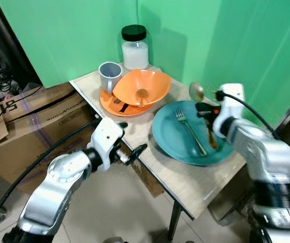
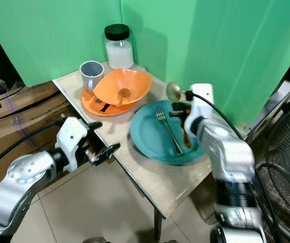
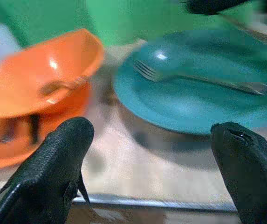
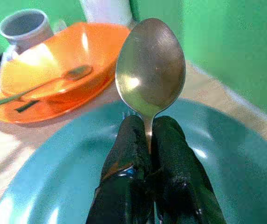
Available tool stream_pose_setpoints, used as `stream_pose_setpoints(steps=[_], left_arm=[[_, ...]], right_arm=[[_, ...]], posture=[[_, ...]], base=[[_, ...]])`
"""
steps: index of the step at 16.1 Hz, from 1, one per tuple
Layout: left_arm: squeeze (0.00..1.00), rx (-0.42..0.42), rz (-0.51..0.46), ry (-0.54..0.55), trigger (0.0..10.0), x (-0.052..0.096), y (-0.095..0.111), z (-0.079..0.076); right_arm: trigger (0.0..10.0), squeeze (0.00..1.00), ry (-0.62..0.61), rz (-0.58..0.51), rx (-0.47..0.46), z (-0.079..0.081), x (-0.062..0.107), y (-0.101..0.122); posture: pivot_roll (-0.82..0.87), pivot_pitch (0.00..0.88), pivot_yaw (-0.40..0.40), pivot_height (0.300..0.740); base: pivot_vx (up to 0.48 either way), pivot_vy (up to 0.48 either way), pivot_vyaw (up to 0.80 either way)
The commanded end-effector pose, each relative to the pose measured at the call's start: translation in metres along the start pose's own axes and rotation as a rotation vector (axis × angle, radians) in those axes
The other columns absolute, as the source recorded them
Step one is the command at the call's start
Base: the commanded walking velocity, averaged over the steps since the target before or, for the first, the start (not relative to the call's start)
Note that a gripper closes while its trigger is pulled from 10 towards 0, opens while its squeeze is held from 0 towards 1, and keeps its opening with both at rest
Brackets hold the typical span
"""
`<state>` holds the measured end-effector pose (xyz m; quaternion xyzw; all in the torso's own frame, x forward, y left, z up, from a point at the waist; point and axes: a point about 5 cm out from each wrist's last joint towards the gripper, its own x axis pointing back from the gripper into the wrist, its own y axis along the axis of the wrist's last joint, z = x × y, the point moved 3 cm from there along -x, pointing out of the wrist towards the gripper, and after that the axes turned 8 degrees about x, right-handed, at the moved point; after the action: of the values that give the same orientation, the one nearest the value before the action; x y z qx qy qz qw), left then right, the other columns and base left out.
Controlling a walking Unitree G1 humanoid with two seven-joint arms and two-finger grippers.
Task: Setting the table
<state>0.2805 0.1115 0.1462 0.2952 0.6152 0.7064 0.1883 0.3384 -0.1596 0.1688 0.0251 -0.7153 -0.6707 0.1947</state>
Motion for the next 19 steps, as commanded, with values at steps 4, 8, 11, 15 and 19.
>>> stream_pose_setpoints(steps=[4,8,11,15,19], left_arm=[[0.0,-0.037,-0.056,0.258,10.0,0.006,0.007,0.024],[0.0,-0.029,-0.132,0.342,10.0,0.005,0.02,0.014],[0.0,-0.062,-0.137,0.374,10.0,0.001,0.023,0.02],[0.0,-0.026,-0.141,0.414,10.0,0.001,0.021,0.022],[0.0,-0.032,-0.141,0.42,10.0,0.001,0.022,0.022]], right_arm=[[0.0,0.0,-0.073,-0.125,0.057,0.013,0.049,0.016],[10.0,0.0,-0.202,-0.165,0.215,0.02,0.064,0.007],[10.0,0.0,-0.222,-0.192,0.146,0.018,0.066,0.009],[10.0,0.0,-0.228,-0.205,0.189,0.018,0.065,0.011],[10.0,0.0,-0.233,-0.218,0.179,0.017,0.062,0.013]], posture=[[0.03,0.0,0.088,0.74],[0.05,0.0,0.08,0.74],[0.04,0.0,0.056,0.74],[0.03,0.0,0.043,0.74],[0.05,0.0,0.041,0.74]], base=[[0.0,0.0,0.0],[0.0,0.0,-0.15],[0.0,0.0,-0.76],[0.0,0.0,-0.78],[0.0,0.0,-0.78]])
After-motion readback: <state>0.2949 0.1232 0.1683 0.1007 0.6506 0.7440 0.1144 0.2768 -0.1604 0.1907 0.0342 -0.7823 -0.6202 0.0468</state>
